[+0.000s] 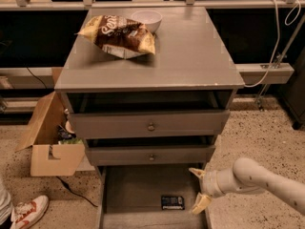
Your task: Pick rxbar blueberry from bottom drawer and place on counter
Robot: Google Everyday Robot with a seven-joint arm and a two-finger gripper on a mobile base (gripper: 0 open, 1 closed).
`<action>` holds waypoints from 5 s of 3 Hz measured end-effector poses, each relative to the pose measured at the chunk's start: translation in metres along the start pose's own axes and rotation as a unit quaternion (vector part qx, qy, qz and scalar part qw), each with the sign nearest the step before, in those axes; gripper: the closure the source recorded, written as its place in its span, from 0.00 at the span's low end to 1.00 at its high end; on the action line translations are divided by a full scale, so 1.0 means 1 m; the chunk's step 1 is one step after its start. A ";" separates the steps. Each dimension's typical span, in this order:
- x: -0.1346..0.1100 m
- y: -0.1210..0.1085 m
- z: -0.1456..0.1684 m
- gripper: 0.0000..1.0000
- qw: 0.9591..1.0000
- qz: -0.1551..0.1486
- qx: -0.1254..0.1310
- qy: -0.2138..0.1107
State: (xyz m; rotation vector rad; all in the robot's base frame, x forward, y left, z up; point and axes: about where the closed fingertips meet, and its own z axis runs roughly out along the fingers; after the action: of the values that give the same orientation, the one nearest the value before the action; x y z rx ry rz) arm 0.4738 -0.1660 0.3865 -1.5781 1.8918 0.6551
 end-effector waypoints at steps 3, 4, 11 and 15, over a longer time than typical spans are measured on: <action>0.081 -0.007 0.147 0.00 0.996 -0.063 -0.058 0.000; 0.094 -0.003 0.188 0.00 0.996 -0.063 -0.053 0.040; 0.160 -0.024 0.230 0.69 0.993 -0.008 -0.054 0.108; 0.083 -0.029 0.083 1.00 0.992 -0.116 0.000 -0.055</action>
Offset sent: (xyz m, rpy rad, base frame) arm 0.0254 0.0333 -0.1776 0.0597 -0.0068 0.1884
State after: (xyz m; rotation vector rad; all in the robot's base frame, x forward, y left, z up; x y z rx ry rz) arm 0.5015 -0.1711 0.2687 -1.6939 1.5994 0.6265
